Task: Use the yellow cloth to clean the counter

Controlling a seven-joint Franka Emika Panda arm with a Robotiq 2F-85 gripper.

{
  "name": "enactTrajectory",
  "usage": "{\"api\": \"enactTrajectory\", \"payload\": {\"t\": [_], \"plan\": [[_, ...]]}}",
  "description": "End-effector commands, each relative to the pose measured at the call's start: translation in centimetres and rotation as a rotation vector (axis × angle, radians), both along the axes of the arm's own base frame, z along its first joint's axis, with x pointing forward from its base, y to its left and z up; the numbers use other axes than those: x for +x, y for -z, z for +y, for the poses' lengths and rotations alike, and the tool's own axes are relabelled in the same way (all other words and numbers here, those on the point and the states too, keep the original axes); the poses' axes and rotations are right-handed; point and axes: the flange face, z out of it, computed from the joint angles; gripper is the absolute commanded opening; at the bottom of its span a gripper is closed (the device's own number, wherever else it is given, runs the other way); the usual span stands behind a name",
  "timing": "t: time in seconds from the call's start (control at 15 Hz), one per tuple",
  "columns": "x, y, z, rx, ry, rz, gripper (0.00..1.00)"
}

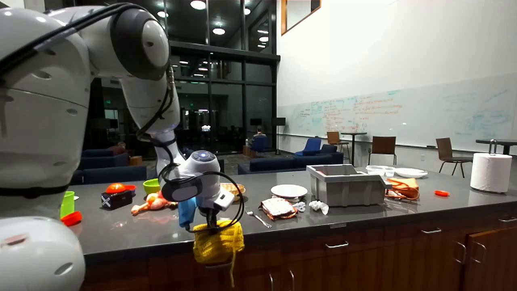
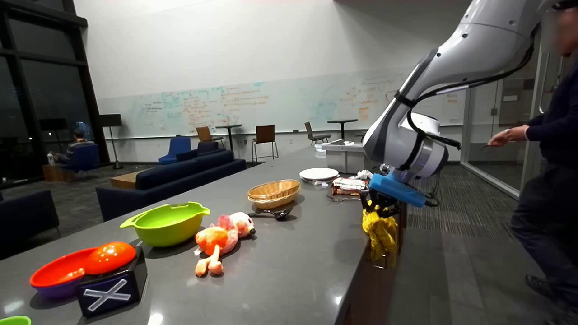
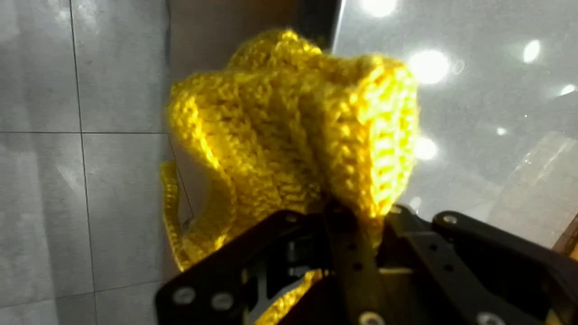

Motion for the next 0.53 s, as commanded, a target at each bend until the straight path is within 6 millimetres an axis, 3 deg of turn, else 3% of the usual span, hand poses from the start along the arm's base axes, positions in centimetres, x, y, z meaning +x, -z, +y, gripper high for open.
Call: {"api": "enactTrajectory", "payload": {"t": [0.0,0.47], "plan": [[0.4,0.0,-2.1,-0.042,0.001,-0.010,0.03],[1.8,0.6,-7.3,-0.092,0.075,-0.011,0.03]]}}
